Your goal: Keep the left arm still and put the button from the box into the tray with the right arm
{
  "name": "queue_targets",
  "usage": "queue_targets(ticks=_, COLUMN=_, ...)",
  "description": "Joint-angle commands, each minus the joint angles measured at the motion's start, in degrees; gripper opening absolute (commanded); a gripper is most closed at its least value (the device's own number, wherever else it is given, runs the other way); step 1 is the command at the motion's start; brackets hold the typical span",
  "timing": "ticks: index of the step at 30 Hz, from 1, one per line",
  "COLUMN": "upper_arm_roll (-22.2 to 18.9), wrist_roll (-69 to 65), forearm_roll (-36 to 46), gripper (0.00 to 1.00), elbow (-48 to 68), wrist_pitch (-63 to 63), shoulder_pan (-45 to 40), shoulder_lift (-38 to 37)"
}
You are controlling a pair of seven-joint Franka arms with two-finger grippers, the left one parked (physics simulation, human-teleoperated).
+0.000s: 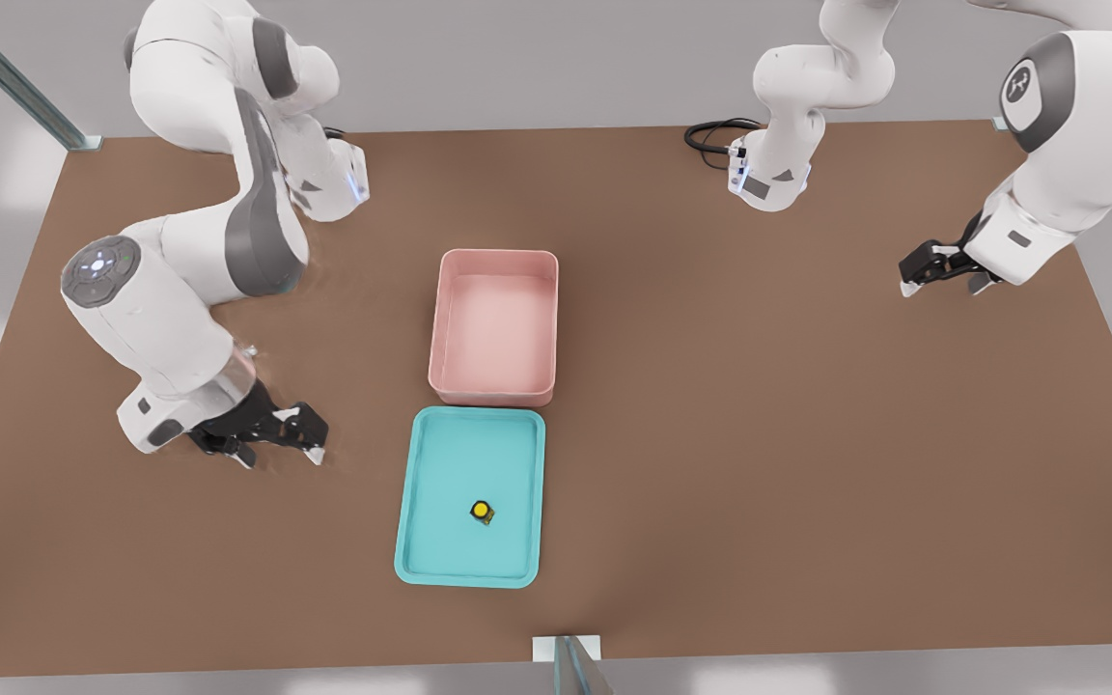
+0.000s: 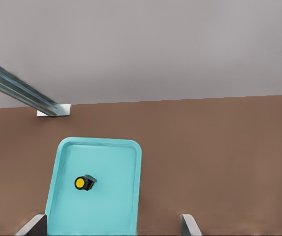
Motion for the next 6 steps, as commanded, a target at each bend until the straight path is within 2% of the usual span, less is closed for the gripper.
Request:
queue_targets(ticks=1, upper_arm_roll=7.0, wrist_roll=-25.9, forearm_roll=-11.0, gripper=1.00, elbow=-1.1, wrist_pitch=-21.8, shoulder_pan=-7.4, shoulder_lift=-3.1)
queue_targets(ticks=6, upper_arm_roll=5.5, wrist_roll=-24.9, forearm_roll=-10.8, gripper=1.00, elbow=-0.3, wrist_pitch=-24.8, shoulder_pan=-7.4, shoulder_lift=-3.2)
